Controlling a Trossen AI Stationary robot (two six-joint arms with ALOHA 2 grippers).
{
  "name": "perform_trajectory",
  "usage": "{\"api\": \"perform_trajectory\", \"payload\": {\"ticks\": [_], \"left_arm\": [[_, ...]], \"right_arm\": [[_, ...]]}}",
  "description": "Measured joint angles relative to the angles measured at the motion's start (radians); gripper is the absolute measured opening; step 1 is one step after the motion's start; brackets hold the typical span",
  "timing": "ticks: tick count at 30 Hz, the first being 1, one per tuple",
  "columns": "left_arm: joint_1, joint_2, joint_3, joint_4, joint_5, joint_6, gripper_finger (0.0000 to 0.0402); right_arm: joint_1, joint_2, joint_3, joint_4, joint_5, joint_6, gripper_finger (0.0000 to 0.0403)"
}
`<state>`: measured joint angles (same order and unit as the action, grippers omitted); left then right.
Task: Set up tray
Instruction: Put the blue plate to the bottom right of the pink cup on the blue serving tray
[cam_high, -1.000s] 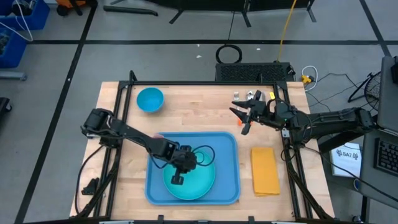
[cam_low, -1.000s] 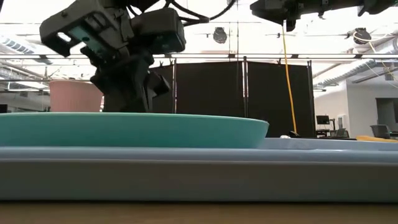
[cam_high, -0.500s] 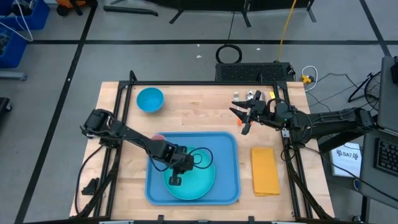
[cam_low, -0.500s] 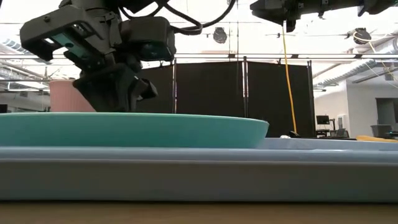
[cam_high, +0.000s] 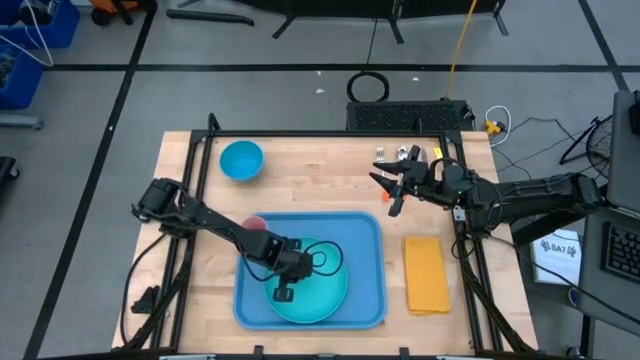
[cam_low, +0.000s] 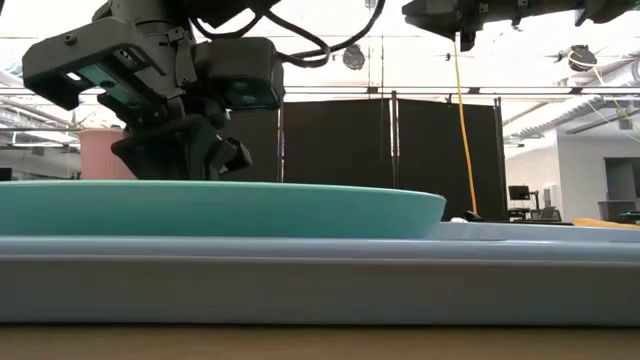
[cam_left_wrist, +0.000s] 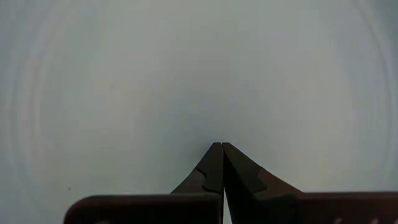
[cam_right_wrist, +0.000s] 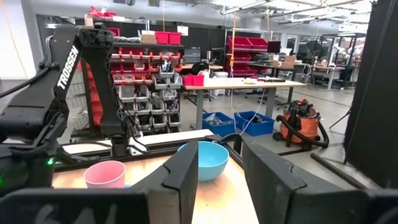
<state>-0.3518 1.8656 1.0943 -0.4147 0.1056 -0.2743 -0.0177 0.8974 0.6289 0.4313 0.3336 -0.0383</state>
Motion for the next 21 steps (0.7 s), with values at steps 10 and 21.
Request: {"api": "perform_trajectory", "payload": {"ticks": [10,21], "left_arm": [[-0.011,0.002,0.0,-0.074,0.0,-0.028,0.0],[-0.032,-0.047,-0.006,-0.195,0.003,-0.077,0.0]], "right_arm": [[0.0,0.0,0.0,0.006,0.0,0.0,0.0116],[0.0,0.0,0.0,0.0,0.0,-0.001,0.0116]]}}
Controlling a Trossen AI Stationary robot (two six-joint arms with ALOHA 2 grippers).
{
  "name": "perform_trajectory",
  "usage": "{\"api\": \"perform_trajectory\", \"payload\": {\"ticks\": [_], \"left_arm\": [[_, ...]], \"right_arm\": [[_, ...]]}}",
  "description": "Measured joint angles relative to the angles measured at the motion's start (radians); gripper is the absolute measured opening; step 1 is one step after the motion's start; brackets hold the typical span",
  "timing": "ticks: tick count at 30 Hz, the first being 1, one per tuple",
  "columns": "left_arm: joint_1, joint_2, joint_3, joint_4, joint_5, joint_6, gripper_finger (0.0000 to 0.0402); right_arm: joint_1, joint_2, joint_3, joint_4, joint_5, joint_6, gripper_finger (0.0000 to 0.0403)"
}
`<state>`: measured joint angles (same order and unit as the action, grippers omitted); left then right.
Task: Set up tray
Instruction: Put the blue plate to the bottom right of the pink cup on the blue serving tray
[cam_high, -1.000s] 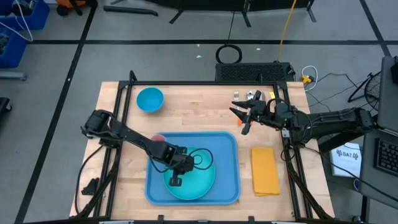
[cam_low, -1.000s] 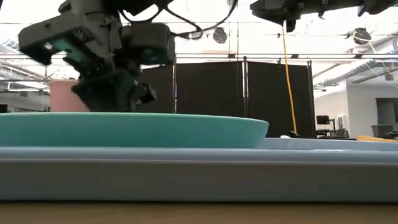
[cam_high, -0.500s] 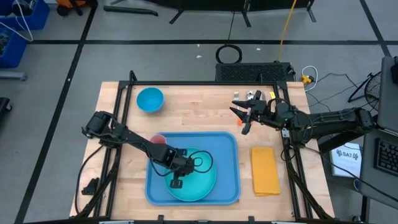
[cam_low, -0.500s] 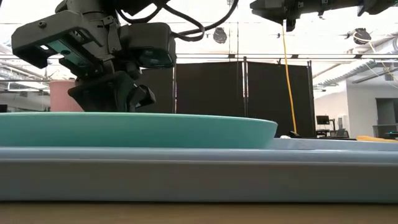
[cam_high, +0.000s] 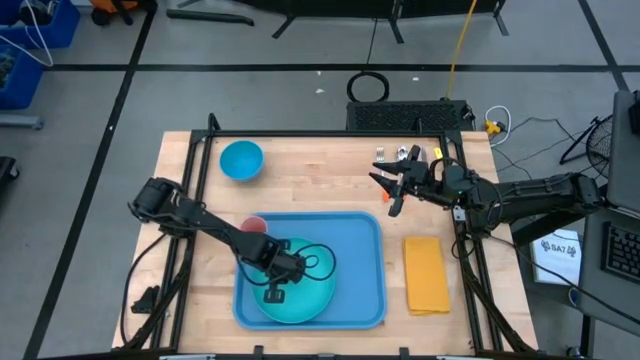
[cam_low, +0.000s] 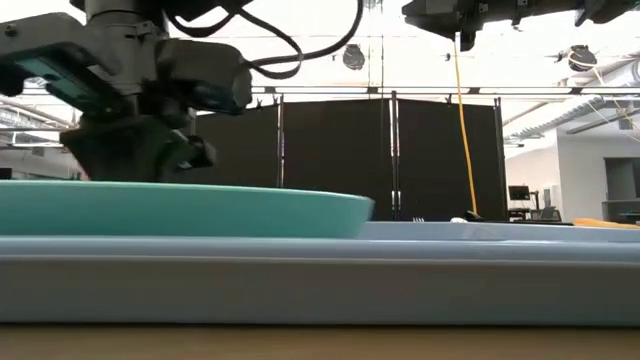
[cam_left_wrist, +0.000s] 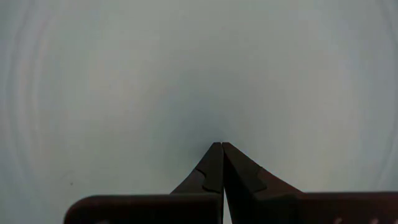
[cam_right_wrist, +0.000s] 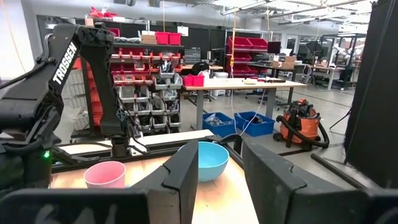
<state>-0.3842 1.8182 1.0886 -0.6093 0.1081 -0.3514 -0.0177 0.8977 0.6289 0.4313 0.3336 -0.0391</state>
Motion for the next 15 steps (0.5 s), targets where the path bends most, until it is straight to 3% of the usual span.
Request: {"api": "perform_trajectory", "payload": {"ticks": [15], "left_arm": [[-0.004,-0.02,-0.004,0.026,-0.003,0.001,0.0001]], "right_arm": [[0.0,0.0,0.0,0.005,0.0,0.0,0.0116]]}}
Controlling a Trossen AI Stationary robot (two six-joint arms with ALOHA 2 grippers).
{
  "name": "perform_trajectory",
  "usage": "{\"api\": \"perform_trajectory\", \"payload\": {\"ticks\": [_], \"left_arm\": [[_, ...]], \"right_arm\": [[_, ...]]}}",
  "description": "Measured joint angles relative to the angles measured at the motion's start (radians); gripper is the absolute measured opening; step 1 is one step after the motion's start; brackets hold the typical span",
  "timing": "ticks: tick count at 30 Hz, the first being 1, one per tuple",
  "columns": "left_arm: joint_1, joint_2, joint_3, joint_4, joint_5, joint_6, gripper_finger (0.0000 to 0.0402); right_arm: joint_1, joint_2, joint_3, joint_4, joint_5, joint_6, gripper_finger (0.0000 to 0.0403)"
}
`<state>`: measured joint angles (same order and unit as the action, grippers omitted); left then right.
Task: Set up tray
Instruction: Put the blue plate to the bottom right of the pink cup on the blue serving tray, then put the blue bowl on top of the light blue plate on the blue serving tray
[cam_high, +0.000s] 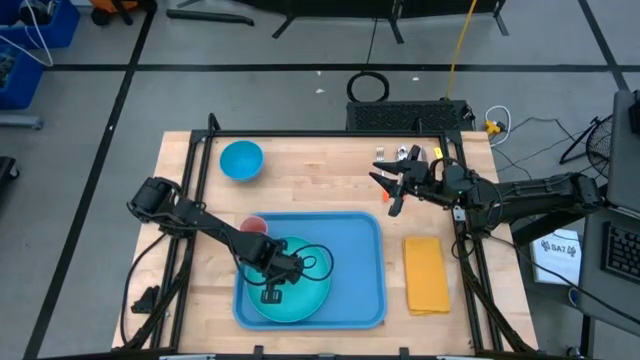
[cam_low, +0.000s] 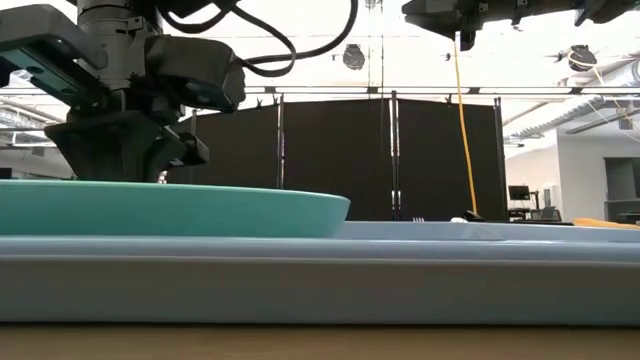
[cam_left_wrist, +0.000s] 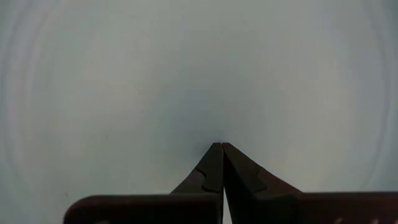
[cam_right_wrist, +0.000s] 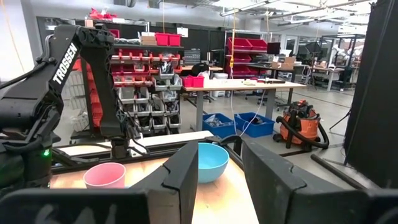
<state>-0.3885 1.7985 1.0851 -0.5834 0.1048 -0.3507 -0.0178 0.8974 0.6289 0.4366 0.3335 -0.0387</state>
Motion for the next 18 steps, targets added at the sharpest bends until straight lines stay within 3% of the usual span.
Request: {"api": "perform_trajectory", "payload": {"ticks": [6,10,14,18], "left_arm": [[0.0,-0.001,0.002,0.009,0.03,-0.029,0.0022],[0.002,-0.066,0.002,0.021,0.033,0.02,0.0035],[-0.005,-0.208,0.003,0.046,-0.073,0.105,0.0024],[0.022,-0.396,0.005,-0.068,-0.321,0.174,0.0004]], "right_arm": [[0.0,0.0,0.0,0.0,0.0,0.0,0.0116],[0.0,0.0,0.0,0.0,0.0,0.0,0.0116],[0.0,0.0,0.0,0.0,0.0,0.0,0.0116],[0.0,0.0,0.0,0.0,0.0,-0.001,0.0116]]}}
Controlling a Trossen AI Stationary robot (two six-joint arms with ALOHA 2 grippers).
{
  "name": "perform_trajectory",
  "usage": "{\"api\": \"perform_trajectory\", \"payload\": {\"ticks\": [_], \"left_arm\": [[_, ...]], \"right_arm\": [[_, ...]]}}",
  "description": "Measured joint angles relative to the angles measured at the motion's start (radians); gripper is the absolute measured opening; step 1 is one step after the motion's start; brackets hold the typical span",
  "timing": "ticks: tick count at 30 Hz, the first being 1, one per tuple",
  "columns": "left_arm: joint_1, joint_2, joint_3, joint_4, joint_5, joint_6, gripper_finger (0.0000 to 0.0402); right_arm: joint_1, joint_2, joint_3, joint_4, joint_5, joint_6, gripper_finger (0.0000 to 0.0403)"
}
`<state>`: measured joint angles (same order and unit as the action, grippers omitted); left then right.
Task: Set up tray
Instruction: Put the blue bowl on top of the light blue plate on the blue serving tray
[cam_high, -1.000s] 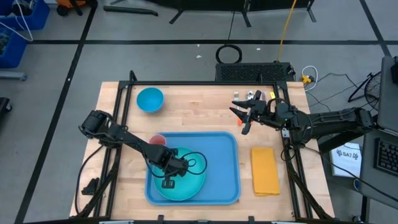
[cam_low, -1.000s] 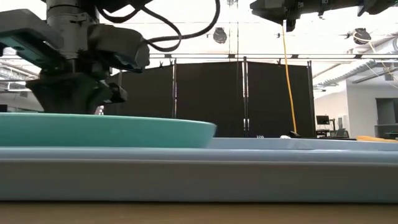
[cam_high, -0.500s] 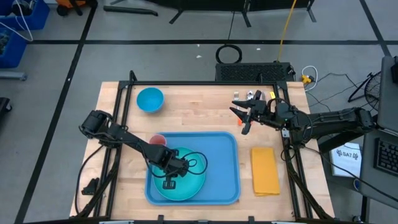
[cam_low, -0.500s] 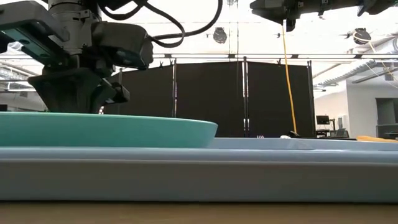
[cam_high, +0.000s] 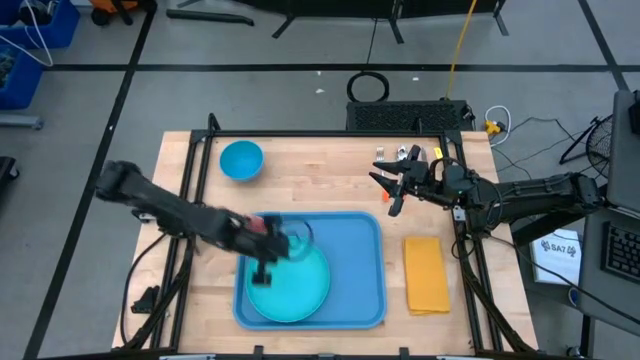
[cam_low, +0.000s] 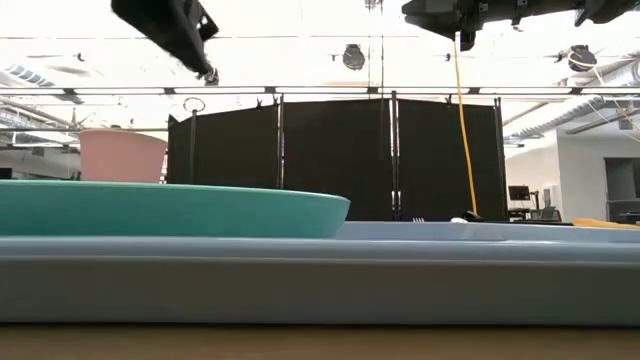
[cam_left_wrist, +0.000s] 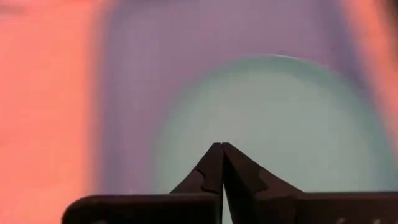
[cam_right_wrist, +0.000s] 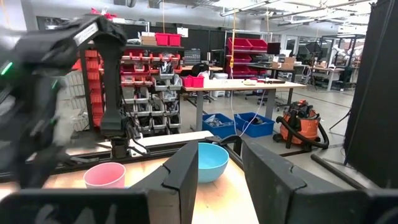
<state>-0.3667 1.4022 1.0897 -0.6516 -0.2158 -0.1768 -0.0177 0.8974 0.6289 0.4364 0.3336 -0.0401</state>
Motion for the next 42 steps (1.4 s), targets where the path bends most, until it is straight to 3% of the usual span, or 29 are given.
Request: {"api": "perform_trajectory", "payload": {"ticks": [4,7,9,12,17,23,28,33,42], "left_arm": [[0.096,-0.18,0.001,-0.221,-0.361,-0.11,0.0015],[0.242,-0.274,0.001,-0.37,-0.467,-0.216,0.0027],[0.356,-0.316,0.001,-0.408,-0.435,-0.263,0.0031],[0.549,-0.351,0.001,-0.444,-0.308,-0.325,0.0032],[0.825,-0.333,0.0,-0.528,-0.103,-0.291,0.0034],[1.063,-0.257,0.0,-0.573,-0.06,-0.227,0.0083],[1.196,-0.183,0.0,-0.571,-0.041,-0.157,0.0152],[1.297,-0.104,0.0,-0.527,0.062,-0.091,0.0205],[1.386,-0.036,0.0,-0.442,0.137,-0.028,0.0227]], "right_arm": [[0.0,0.0,0.0,0.0,0.0,-0.01,0.0116],[0.0,0.0,0.0,-0.004,0.0,-0.026,0.0116],[0.0,0.0,0.0,-0.006,0.0,-0.034,0.0116],[0.0,0.0,0.0,-0.007,0.0,-0.055,0.0116],[0.0,0.0,0.0,-0.014,0.001,-0.079,0.0116],[0.0,0.001,0.0,-0.022,0.003,-0.113,0.0116],[0.0,0.001,0.0,-0.022,0.003,-0.126,0.0116],[0.0,0.001,0.0,-0.022,0.003,-0.129,0.0116],[0.0,0.001,0.0,-0.023,0.003,-0.129,0.0116]]}}
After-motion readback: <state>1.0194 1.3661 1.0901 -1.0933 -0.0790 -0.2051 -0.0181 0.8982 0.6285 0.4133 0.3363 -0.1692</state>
